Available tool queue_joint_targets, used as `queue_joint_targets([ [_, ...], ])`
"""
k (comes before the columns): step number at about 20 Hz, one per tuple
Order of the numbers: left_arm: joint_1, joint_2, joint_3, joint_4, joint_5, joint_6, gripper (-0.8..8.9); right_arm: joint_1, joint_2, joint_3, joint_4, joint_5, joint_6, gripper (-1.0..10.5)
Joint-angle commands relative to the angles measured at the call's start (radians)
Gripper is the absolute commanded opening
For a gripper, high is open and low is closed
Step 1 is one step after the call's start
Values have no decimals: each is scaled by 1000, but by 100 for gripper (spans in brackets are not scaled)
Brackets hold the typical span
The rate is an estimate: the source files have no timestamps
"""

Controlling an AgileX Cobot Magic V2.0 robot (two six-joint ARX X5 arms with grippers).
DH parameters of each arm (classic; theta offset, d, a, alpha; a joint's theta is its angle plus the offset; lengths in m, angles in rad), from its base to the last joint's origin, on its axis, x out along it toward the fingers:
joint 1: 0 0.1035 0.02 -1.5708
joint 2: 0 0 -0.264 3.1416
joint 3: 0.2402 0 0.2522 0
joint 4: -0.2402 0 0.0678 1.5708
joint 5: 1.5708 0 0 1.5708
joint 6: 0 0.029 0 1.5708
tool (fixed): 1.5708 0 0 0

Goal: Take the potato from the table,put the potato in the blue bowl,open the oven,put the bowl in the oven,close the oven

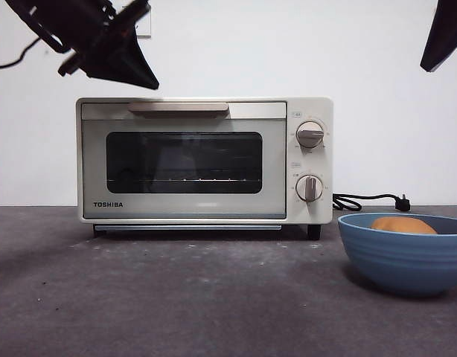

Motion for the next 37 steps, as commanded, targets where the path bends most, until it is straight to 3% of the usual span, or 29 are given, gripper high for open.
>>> queue_joint_targets([
  [1, -9, 35, -1, 17, -11, 29, -8, 0, -6, -6, 0, -1, 14, 472],
  [8, -31, 67, -1, -47, -16, 41, -8, 0, -10, -6, 0, 0, 16, 472],
  [19, -126, 41, -1, -462, -12, 75, -8, 0, -10, -6, 7, 7, 16, 469],
  [26, -162, -3, -1, -561, -14, 74, -8, -2, -10, -6, 7, 19, 21, 468],
  [28, -167, -34, -1, -568, -14, 83, -8, -6, -10, -6, 6, 57, 26, 468],
  [34, -167, -230, -1, -561, -18, 84, -8, -76, 13, -6, 7, 58, 32, 468],
  [37, -167, -383, -1, -562, -19, 82, -8, -139, 79, -6, 7, 49, -1, 435],
])
